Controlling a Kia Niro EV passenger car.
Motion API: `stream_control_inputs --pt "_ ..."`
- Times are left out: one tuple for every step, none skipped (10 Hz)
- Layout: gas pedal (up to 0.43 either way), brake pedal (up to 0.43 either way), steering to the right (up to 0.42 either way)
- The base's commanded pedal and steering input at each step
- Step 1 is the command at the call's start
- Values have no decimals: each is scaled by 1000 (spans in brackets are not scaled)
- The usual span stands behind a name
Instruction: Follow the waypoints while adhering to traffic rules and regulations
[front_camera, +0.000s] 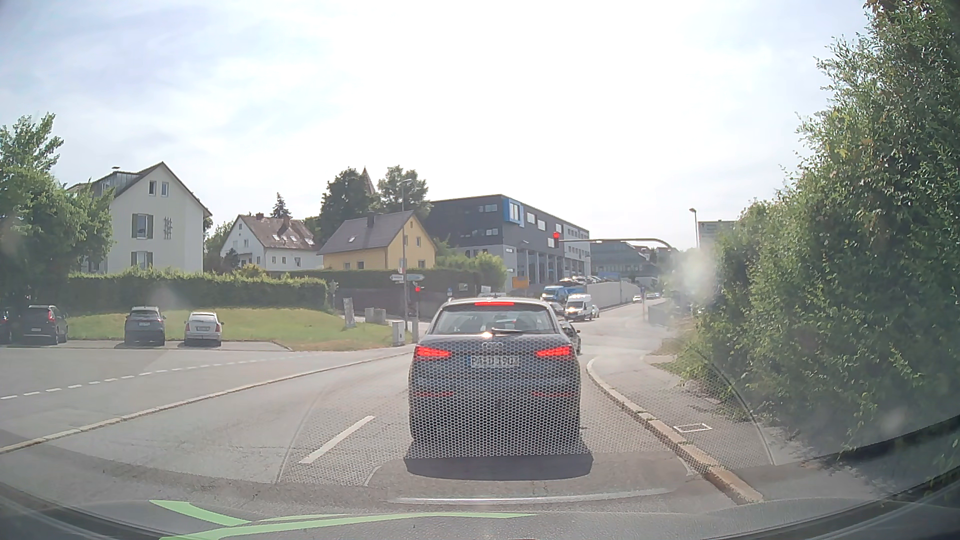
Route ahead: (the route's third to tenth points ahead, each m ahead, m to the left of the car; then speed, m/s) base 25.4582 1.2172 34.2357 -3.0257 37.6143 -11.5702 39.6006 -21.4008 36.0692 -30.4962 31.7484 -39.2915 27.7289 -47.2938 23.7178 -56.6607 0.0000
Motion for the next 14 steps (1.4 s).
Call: stream_control_inputs --pt "0 293 40" --pt "0 293 40" --pt "0 287 40" --pt "0 293 40" --pt "0 287 40" --pt "0 293 40" --pt "0 293 40" --pt "0 293 40" --pt "0 293 40" --pt "0 293 40" --pt "0 293 40" --pt "0 287 40" --pt "0 293 40" --pt "0 293 40"
